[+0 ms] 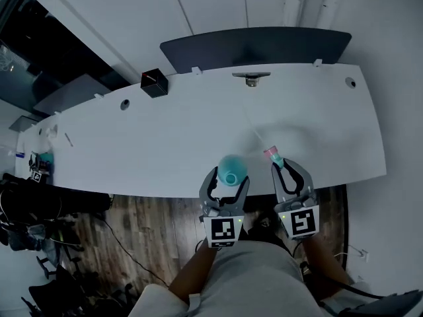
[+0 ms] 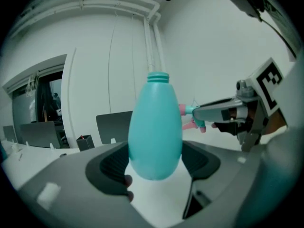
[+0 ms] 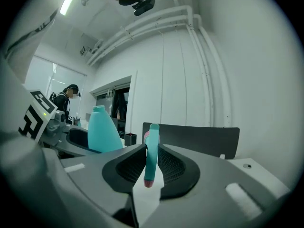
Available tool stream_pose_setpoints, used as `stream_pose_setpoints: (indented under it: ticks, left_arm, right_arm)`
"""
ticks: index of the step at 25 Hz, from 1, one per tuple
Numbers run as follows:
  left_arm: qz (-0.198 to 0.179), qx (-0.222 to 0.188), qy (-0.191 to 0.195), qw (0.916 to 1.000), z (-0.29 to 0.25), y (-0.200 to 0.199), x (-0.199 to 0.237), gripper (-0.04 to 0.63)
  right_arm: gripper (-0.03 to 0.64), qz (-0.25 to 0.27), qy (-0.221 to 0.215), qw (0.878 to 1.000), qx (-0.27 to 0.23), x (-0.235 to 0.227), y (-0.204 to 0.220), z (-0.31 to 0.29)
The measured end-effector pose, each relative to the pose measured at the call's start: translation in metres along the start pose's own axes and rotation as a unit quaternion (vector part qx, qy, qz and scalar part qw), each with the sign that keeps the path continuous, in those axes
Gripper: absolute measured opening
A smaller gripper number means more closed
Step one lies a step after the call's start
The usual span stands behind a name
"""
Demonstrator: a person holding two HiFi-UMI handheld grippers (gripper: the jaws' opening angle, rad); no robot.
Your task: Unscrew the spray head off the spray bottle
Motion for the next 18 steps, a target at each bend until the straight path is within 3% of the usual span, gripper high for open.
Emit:
stream_pose_setpoints:
  ticks: [6,13,18]
  left_arm:
    - [0.002,-0.005,-0.016,0.9999,0.039,0.001,-0.017,0.344]
    - [0.012,-0.025,0.0,0.9996,0.049,-0.01,-0.011,0.344]
    - [0.015,-0.03,0.005,0.9994,0.06,-0.011,0.002,0.344]
  right_arm:
    - [0.078,-0.025,0.016,1.0,-0.012,0.01,0.002,0.049]
    - [0.077,-0.043,0.04,0.998,-0.019,0.023,-0.013,0.058]
    - [0.074,-0.048,0.05,0.998,0.003,0.045,-0.016,0.059]
Point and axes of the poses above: the fingertips, and each gripper's own axes: z backward along the fingers, x to its left, y out of its underside, the point moved 4 cm from there along z, backward along the fingers, and after that the axes turned 4 degrees about z, right-handed, at the moved point
